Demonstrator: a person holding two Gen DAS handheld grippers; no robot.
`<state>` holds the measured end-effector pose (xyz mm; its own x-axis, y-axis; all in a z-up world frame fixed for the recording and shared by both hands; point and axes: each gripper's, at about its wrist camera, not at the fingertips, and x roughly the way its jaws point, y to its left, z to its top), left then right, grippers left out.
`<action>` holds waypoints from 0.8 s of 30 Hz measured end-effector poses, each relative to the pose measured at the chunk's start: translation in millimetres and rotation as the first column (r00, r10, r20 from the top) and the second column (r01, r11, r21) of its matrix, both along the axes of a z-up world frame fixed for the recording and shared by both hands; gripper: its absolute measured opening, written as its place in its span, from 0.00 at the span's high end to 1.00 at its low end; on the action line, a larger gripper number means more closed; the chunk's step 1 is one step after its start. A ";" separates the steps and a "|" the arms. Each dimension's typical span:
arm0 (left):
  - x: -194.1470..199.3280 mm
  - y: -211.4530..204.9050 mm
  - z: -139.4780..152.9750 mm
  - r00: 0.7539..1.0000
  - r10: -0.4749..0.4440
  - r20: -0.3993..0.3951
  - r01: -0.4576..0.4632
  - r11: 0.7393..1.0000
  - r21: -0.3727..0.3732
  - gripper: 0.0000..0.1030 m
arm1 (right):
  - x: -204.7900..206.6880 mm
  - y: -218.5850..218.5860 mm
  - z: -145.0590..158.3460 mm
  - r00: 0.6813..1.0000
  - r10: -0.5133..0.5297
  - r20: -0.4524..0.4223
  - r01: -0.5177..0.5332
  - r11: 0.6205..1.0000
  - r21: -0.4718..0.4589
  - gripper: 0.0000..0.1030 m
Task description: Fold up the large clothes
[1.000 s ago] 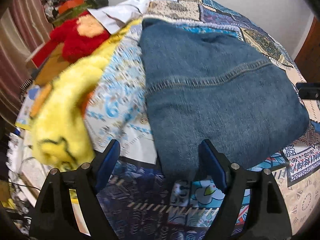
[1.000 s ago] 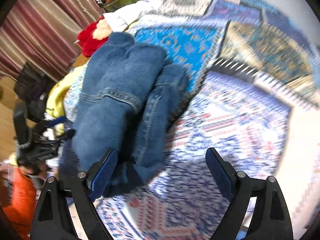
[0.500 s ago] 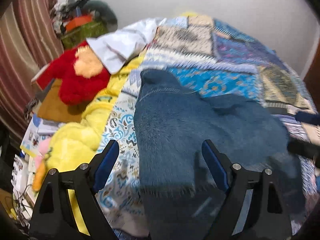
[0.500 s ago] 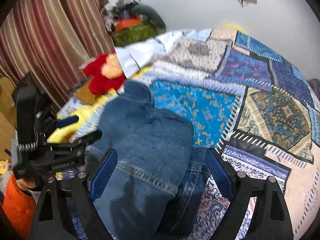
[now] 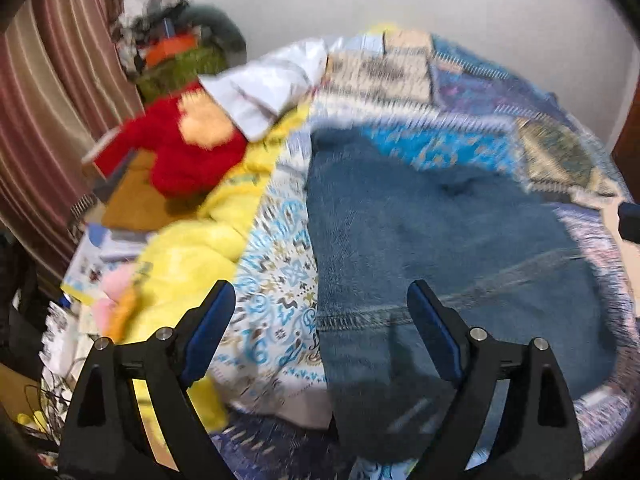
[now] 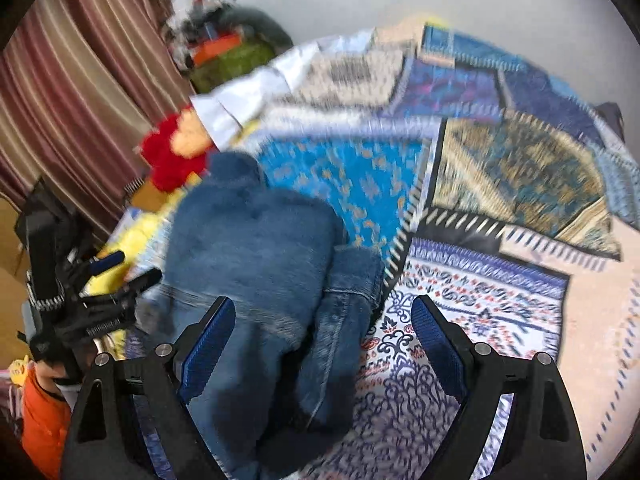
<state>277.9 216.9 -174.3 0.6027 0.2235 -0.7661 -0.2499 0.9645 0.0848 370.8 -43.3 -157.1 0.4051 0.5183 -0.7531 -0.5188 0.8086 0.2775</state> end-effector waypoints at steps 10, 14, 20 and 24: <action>-109.6 -43.9 145.5 0.914 -0.066 0.400 0.060 0.998 0.028 0.14 | -121.4 -29.9 139.7 0.930 -0.026 0.368 -0.055 0.976 0.209 0.14; -158.9 -68.3 184.2 0.842 -0.089 0.532 0.064 0.996 0.065 0.14 | -175.1 -44.8 176.0 0.880 -0.069 0.470 -0.074 0.957 0.279 0.14; -216.5 -101.0 202.8 0.749 -0.075 0.658 -0.015 0.992 0.129 0.14 | -237.5 -55.6 189.5 0.815 -0.119 0.567 -0.060 0.956 0.287 0.14; -231.0 -109.1 195.0 0.753 -0.066 0.655 -0.011 0.994 0.113 0.13 | -258.2 -57.5 178.2 0.807 -0.147 0.572 -0.018 0.962 0.273 0.08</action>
